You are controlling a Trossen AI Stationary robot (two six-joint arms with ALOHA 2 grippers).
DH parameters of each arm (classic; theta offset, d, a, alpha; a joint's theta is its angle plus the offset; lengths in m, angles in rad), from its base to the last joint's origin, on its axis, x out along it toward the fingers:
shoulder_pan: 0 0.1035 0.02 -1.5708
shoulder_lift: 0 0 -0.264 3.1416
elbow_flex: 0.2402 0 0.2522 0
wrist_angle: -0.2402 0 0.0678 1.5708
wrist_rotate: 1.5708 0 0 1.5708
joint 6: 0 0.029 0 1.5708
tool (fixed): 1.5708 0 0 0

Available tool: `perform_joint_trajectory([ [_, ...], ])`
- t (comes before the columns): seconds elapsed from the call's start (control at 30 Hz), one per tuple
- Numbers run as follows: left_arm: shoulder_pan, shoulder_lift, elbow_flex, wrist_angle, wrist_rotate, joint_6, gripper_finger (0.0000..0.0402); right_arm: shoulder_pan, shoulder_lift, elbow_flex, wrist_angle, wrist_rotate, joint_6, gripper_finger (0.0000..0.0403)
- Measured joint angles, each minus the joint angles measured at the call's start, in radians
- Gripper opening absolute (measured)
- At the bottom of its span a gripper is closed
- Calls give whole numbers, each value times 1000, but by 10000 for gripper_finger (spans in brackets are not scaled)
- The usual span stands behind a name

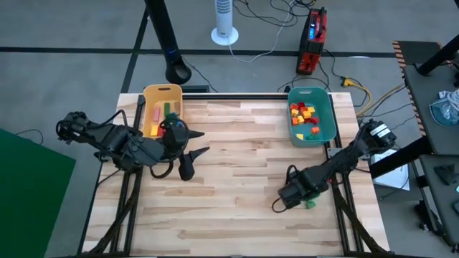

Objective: Sort blocks by size
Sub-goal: Put the green block into the yellow bin

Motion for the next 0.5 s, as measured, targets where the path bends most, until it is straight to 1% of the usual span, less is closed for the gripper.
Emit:
perform_joint_trajectory([
  [0.1,0,1,0,1,6,-2,207,0,23,-12,15,-1,20,216],
  [0.33,0,2,0,1,8,14,207,0,60,-9,15,-12,8,185],
  [0.4,0,2,0,0,8,15,207,0,60,-9,16,-12,-1,168],
  [0.5,0,2,0,0,8,16,207,0,58,-9,14,-11,-3,132],
])
